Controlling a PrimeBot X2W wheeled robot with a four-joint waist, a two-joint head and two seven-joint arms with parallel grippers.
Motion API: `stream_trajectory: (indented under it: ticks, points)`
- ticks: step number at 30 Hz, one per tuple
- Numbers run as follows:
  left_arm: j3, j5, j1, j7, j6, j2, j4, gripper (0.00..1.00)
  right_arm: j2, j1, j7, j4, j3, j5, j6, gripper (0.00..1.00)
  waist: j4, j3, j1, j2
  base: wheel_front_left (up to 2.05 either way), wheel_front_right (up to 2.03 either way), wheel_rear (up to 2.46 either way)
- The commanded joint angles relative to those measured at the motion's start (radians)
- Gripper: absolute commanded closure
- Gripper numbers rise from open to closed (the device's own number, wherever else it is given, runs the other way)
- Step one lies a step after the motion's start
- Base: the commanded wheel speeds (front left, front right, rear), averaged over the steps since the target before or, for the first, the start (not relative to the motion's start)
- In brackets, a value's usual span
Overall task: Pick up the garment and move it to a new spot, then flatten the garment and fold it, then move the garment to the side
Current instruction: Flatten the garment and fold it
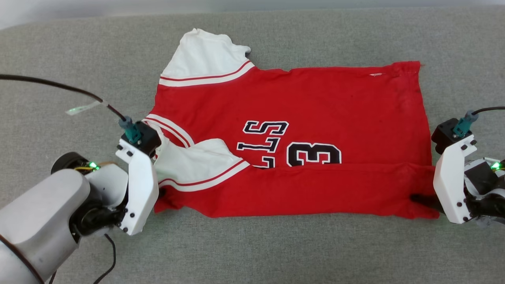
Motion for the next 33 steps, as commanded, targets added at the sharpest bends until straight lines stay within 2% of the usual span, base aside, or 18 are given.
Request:
stream_trajectory:
  ticks: [1,12,23,27,31,32,33]
  points:
    - [-0.005,-0.005,0.019,-0.007,-0.004,0.007,0.004,1.0,0.059,0.076,-0.008,0.011,0.054,0.0,0.003,1.0,-0.004,-0.012,0.0,0.0,0.0,0.0,0.0]
    - [-0.011,-0.054,0.123,-0.032,0.011,0.065,-0.031,1.0,-0.067,0.061,-0.107,-0.065,0.026,0.052,0.002,1.0,-0.015,-0.131,0.0,0.0,0.0,0.0,0.0]
    - [-0.037,-0.08,0.241,-0.051,0.056,0.13,-0.152,1.0,-0.202,0.162,-0.099,-0.199,0.032,0.096,0.001,1.0,-0.023,-0.175,0.0,0.0,0.0,0.0,0.0]
    - [-0.046,-0.086,0.27,-0.06,0.071,0.121,-0.151,1.0,-0.195,0.192,-0.087,-0.191,0.036,0.086,0.001,1.0,-0.027,-0.163,0.0,0.0,0.0,0.0,0.0]
    - [-0.052,-0.076,0.27,-0.066,0.072,0.103,-0.12,1.0,-0.151,0.209,-0.098,-0.141,0.031,0.063,0.001,1.0,-0.027,-0.145,0.0,0.0,0.0,0.0,0.0]
    - [-0.051,-0.072,0.265,-0.07,0.072,0.1,-0.112,0.89,-0.141,0.208,-0.105,-0.129,0.027,0.06,0.001,1.0,-0.026,-0.142,0.0,0.0,0.0,0.0,0.0]
    - [-0.051,-0.072,0.265,-0.07,0.072,0.1,-0.112,0.89,-0.141,0.208,-0.105,-0.129,0.027,0.06,0.001,1.0,-0.026,-0.142,0.0,0.0,0.0,0.0,0.0]
